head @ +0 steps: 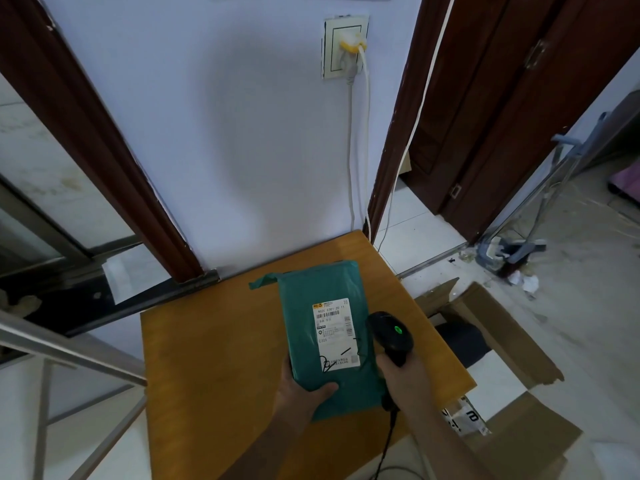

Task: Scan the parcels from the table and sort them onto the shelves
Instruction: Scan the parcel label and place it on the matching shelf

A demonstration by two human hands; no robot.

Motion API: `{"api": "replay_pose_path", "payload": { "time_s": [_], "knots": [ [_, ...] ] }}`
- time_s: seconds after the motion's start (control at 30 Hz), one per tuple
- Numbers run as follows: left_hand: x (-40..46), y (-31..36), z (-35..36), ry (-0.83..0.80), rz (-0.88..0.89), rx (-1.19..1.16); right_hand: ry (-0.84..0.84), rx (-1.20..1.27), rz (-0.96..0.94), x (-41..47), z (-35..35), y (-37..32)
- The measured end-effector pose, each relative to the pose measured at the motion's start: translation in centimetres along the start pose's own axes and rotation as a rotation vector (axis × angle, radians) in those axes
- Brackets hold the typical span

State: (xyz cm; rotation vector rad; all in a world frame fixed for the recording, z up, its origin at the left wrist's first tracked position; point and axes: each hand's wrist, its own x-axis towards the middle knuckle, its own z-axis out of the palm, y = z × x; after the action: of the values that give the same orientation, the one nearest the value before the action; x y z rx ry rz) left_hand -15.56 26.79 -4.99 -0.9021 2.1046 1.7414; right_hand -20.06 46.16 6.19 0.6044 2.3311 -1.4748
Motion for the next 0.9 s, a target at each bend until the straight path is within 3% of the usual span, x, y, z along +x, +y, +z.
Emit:
{"api": "replay_pose_path", "payload": {
  "time_s": [0.13,0.27,0.47,0.73,0.9],
  "knots": [
    [0.4,-0.1,0.0,-0.009,-0.015,-0.02,-0.176,-0.01,0.116,0.6,0.4,1.1],
    [0.6,0.5,-0.2,-0.058,-0.016,-0.067,-0.227,0.02,0.101,-0.3,1.5,1.2],
    [0.7,4.6,-1.5,-0.125,0.107,-0.156,-0.145,0.079,0.0,-1.7,0.9,-1.4],
    [-2.2,14.5,-2.5,-0.246,0.439,-0.187,0.033,0.079,-0.286,-5.2,-4.3,-8.3],
    [-5.2,18.5,-2.6,-0.329,0.572,-0.201,0.127,0.093,-0.363,-8.3,-6.7,-10.4]
  ]
}}
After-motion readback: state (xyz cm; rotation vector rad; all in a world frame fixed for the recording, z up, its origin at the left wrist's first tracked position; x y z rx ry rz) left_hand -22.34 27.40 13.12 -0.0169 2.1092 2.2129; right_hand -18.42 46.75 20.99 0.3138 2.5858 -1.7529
